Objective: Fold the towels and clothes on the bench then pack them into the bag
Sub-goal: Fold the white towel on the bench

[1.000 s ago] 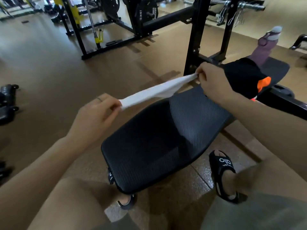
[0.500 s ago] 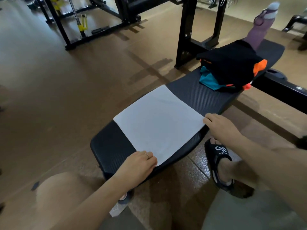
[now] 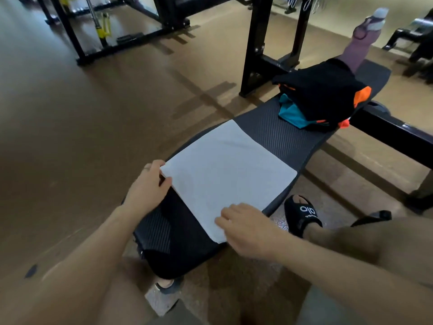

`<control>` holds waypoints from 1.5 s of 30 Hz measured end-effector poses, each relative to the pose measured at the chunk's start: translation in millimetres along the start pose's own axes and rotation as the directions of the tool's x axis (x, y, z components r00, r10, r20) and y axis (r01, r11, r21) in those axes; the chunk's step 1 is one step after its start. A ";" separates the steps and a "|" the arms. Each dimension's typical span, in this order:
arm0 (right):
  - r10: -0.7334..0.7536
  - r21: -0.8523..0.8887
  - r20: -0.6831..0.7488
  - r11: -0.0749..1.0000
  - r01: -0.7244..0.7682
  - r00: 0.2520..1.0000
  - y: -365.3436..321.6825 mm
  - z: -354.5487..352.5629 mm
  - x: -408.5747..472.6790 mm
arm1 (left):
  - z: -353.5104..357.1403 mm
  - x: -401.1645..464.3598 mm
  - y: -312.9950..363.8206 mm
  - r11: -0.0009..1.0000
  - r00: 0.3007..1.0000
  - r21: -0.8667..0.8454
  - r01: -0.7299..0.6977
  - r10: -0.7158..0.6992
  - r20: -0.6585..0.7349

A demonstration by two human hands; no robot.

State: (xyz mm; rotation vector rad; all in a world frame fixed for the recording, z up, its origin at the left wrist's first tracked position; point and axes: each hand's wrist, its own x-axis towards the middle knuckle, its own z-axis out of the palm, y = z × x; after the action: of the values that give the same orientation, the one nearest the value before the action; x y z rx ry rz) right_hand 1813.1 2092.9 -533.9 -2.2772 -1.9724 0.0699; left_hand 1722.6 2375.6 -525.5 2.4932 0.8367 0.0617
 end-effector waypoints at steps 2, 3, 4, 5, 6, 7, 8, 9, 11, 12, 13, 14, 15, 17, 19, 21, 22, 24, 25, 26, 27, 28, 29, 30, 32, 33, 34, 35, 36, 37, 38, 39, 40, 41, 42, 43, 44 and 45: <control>-0.014 0.049 0.050 0.999 0.011 0.999 -29.8 10.0 13.0 | 3.3 16.1 -11.1 0.990 0.991 -0.038 0.134 -0.133 0.025; 0.009 0.050 0.067 0.999 -0.012 0.998 -36.8 15.2 16.7 | 4.8 23.3 -13.5 0.983 0.984 -0.056 0.176 -0.174 0.040; 0.029 0.027 0.077 0.999 -0.031 0.997 -39.3 19.2 19.1 | 6.2 30.1 -15.2 0.978 0.980 -0.072 0.198 -0.195 0.045; 0.036 -0.009 0.078 0.999 -0.036 0.996 -39.0 22.5 20.1 | 6.8 35.6 -15.7 0.976 0.978 -0.079 0.205 -0.202 0.043; 0.036 -0.035 0.081 0.999 -0.033 0.996 -37.4 24.2 19.3 | 7.2 39.7 -15.4 0.977 0.980 -0.081 0.198 -0.196 0.038; 0.025 -0.048 0.087 0.999 -0.021 0.996 -35.5 25.5 17.6 | 7.0 42.8 -14.6 0.979 0.981 -0.077 0.191 -0.188 0.042; 0.006 -0.064 0.090 0.998 0.000 0.996 -34.4 26.0 15.3 | 7.2 45.8 -13.6 0.980 0.983 -0.075 0.182 -0.179 0.046; -0.016 -0.087 0.086 0.996 0.024 0.996 -34.7 25.4 12.9 | 7.4 48.8 -12.9 0.981 0.983 -0.073 0.181 -0.177 0.056; -0.036 -0.131 0.077 0.990 0.046 0.996 -37.4 25.2 9.6 | 7.8 53.3 -9.3 0.978 0.978 -0.072 0.196 -0.189 0.089; -0.027 -0.135 0.074 0.990 0.037 0.997 -39.3 24.9 9.2 | 7.9 55.0 -6.1 0.976 0.974 -0.070 0.206 -0.198 0.107; -0.009 -0.126 0.075 0.992 0.019 0.997 -40.4 24.4 9.3 | 7.7 56.4 -3.5 0.974 0.971 -0.065 0.215 -0.206 0.122; 0.009 -0.107 0.076 0.994 -0.001 0.997 -40.6 23.5 9.5 | 8.2 58.0 -2.0 0.974 0.970 -0.064 0.217 -0.207 0.130; 0.025 -0.088 0.072 0.996 -0.019 0.997 -39.8 22.3 9.4 | 8.4 59.1 -1.8 0.973 0.969 -0.069 0.219 -0.208 0.133; 0.045 -0.066 0.073 0.997 -0.040 0.996 -36.8 16.2 7.3 | 5.6 60.4 -1.8 0.965 0.968 -0.122 0.232 -0.216 0.128; 0.084 -0.023 0.079 0.996 -0.082 0.993 -33.9 8.0 2.3 | -0.2 60.1 -0.9 0.935 0.962 -0.234 0.265 -0.241 0.129; 0.184 0.083 0.068 0.978 -0.190 0.981 -30.2 -4.0 -3.8 | -7.9 56.5 5.2 0.881 0.952 -0.360 0.306 -0.277 0.130; 0.242 0.160 0.051 0.956 -0.247 0.969 -26.6 -11.1 -7.4 | -11.9 53.9 10.4 0.862 0.952 -0.404 0.307 -0.284 0.117; 0.343 0.366 0.068 0.865 -0.343 0.937 -13.3 -28.0 -14.6 | -18.0 49.9 23.3 0.837 0.960 -0.476 0.271 -0.273 0.066; 0.390 0.452 0.059 0.810 -0.373 0.919 -3.7 -35.8 -18.3 | -20.2 49.6 29.5 0.827 0.967 -0.512 0.234 -0.252 0.035; 0.442 0.500 0.032 0.770 -0.397 0.897 8.2 -42.7 -21.5 | -22.0 50.1 37.2 0.818 0.974 -0.539 0.200 -0.226 0.019; 0.488 0.530 0.017 0.736 -0.421 0.873 22.4 -48.1 -24.3 | -23.0 52.4 45.7 0.818 0.981 -0.548 0.174 -0.195 0.020; 0.526 0.552 0.015 0.705 -0.445 0.851 38.4 -51.5 -26.4 | -24.0 56.2 55.4 0.828 0.987 -0.539 0.152 -0.160 0.033; 0.566 0.575 0.026 0.666 -0.475 0.824 55.4 -54.8 -27.2 | -23.9 62.4 65.7 0.843 0.990 -0.520 0.136 -0.129 0.050; 0.605 0.598 0.045 0.621 -0.507 0.795 73.0 -55.9 -28.3 | -23.3 71.0 77.3 0.853 0.992 -0.506 0.129 -0.113 0.062; 0.669 0.637 0.110 0.521 -0.568 0.736 107.8 -56.9 -29.2 | -20.9 91.8 103.2 0.858 0.992 -0.499 0.123 -0.098 0.077; 0.679 0.640 0.156 0.483 -0.597 0.717 123.6 -56.1 -29.4 | -18.3 102.8 115.4 0.862 0.992 -0.492 0.122 -0.087 0.093; 0.676 0.629 0.202 0.465 -0.623 0.709 137.9 -54.3 -29.4 | -14.6 113.5 126.0 0.880 0.991 -0.461 0.113 -0.070 0.110; 0.668 0.607 0.246 0.459 -0.649 0.702 151.0 -51.6 -28.8 | -10.2 124.5 133.8 0.918 0.991 -0.387 0.086 -0.040 0.126; 0.662 0.588 0.284 0.451 -0.671 0.693 161.8 -49.6 -27.8 | -5.2 134.7 140.3 0.961 0.990 -0.275 0.036 0.003 0.139; 0.660 0.573 0.317 0.439 -0.692 0.681 171.2 -47.0 -26.8 | -0.1 144.3 145.3 0.986 0.987 -0.164 -0.020 0.045 0.152; 0.658 0.558 0.347 0.427 -0.711 0.668 179.2 -44.6 -25.8 | 5.5 153.1 149.3 0.994 0.984 -0.082 -0.065 0.078 0.162; 0.659 0.540 0.378 0.414 -0.733 0.650 186.9 -41.2 -25.4 | 11.7 161.9 152.6 0.995 0.980 -0.027 -0.098 0.101 0.173; 0.660 0.520 0.405 0.404 -0.753 0.633 192.9 -38.9 -25.5 | 18.4 169.9 155.3 0.993 0.977 0.005 -0.118 0.116 0.177; 0.657 0.500 0.430 0.397 -0.769 0.619 197.9 -36.9 -25.7 | 24.8 176.7 157.8 0.990 0.976 0.029 -0.136 0.129 0.175; 0.651 0.483 0.451 0.398 -0.780 0.611 201.6 -36.0 -25.7 | 31.1 182.3 159.8 0.986 0.975 0.054 -0.158 0.147 0.169; 0.643 0.469 0.462 0.407 -0.784 0.611 204.5 -35.5 -25.1 | 37.4 188.1 160.2 0.981 0.973 0.077 -0.180 0.166 0.162; 0.635 0.459 0.466 0.423 -0.782 0.617 206.2 -35.6 -24.3 | 43.8 192.9 159.2 0.977 0.972 0.092 -0.191 0.176 0.155; 0.627 0.453 0.468 0.434 -0.778 0.623 207.4 -35.2 -23.2 | 49.4 197.3 157.1 0.977 0.973 0.099 -0.186 0.170 0.154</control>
State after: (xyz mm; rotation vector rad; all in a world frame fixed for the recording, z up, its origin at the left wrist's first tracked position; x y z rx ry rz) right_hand 2017.6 2039.0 -526.4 -2.4466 -0.6429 0.9622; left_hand 1979.0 2359.7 -516.1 2.6369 0.5693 -0.1067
